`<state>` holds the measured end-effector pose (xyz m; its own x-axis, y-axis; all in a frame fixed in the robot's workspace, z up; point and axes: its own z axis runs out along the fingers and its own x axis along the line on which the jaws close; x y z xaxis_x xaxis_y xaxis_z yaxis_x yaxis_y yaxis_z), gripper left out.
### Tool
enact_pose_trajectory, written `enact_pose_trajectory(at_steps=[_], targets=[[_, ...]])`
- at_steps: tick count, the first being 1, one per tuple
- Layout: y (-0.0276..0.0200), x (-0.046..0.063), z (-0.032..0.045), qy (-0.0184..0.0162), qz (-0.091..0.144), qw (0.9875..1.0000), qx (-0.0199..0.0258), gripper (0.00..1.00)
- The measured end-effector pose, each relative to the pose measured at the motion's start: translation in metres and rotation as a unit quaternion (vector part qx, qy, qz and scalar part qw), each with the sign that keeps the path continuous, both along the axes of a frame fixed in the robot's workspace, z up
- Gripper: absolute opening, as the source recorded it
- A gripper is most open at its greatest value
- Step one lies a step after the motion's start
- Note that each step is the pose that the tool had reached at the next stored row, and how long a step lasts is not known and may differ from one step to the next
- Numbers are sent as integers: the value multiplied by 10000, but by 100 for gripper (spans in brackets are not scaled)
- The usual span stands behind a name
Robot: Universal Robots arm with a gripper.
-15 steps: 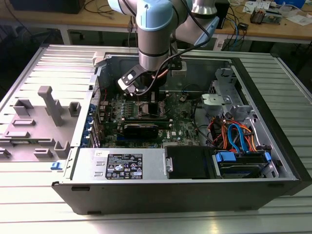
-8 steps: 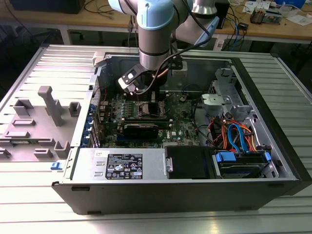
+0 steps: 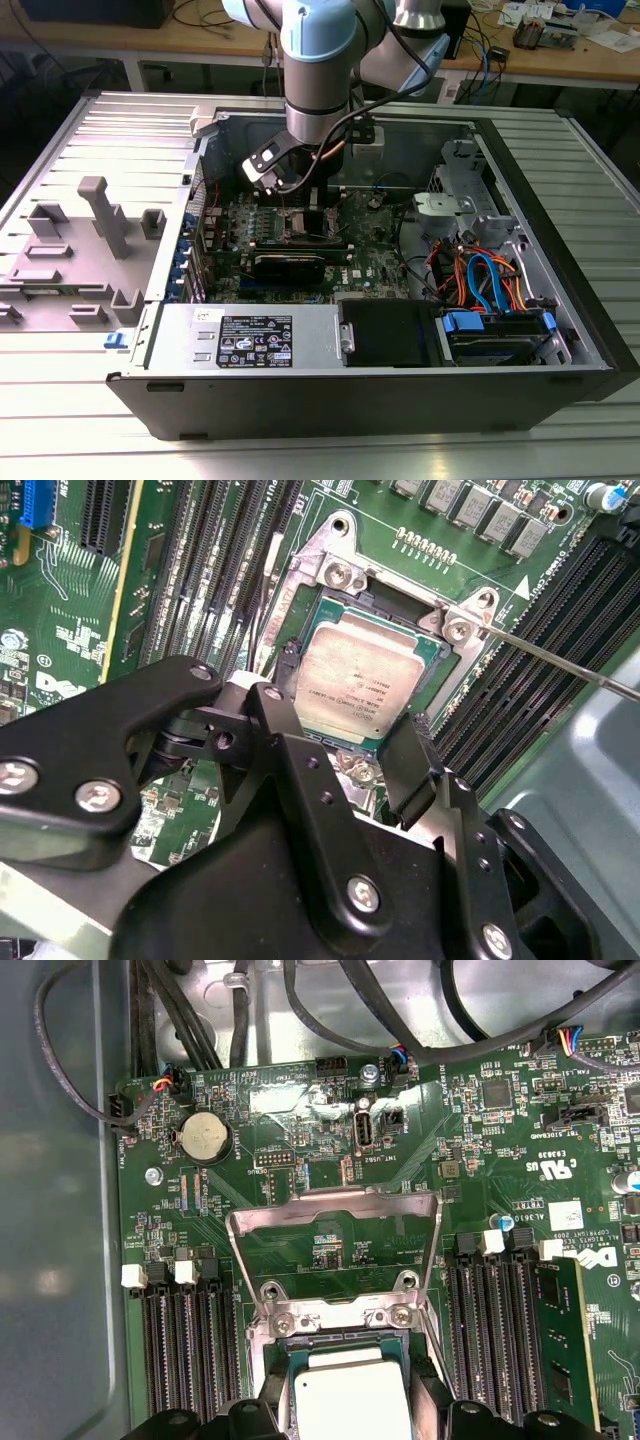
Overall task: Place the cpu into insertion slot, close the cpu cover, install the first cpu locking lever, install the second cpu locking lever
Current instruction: 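Place the cpu into insertion slot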
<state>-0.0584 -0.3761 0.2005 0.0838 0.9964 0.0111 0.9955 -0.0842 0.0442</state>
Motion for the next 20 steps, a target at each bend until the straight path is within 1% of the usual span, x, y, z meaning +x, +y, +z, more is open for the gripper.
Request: enact_pose_trajectory(at_steps=[4, 8, 10, 14, 17, 18, 20], targets=[[0, 0, 0, 0, 2, 10000, 0, 59], [-1, 0, -1, 0, 72, 10000, 1, 60], [-1, 0, -1, 0, 145, 9999, 0, 71], [-4, -1, -1, 1, 350, 9994, -1, 71], [-4, 0, -4, 0, 581, 9983, 0, 71], [-4, 0, -5, 0, 632, 9980, 0, 71], [-5, 0, -6, 0, 660, 9978, 0, 71]])
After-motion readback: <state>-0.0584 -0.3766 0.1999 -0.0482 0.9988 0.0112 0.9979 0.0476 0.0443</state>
